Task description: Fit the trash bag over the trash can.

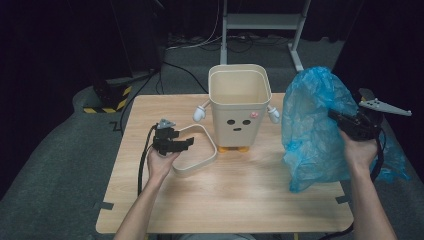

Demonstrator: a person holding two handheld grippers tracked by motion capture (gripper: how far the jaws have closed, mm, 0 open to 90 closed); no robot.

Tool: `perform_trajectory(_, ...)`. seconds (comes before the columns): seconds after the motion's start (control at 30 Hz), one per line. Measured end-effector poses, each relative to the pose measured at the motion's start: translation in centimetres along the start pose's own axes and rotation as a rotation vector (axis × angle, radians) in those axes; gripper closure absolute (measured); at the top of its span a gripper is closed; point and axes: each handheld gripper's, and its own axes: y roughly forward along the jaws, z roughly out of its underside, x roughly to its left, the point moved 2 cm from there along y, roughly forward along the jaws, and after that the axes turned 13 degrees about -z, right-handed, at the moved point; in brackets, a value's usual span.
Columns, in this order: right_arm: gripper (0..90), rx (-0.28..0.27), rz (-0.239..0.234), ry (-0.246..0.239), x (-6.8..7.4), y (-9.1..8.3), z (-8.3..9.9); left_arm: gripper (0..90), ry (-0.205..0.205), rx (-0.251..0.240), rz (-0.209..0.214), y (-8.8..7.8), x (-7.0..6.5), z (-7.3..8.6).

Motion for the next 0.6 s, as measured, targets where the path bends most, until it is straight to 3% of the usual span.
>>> perform_trajectory(0.3,89.5,-0.016,-0.041,-0.03,1.3,-0.7,-1.6,25.7,-0.002,-0.034,0.002,-0.9,0.1,-1.2)
perform_trajectory(0.6,89.5,-0.019,-0.097,-0.061,2.9,-0.6,-3.3,25.6,0.002,-0.025,-0.01,-1.7,0.4,-2.1)
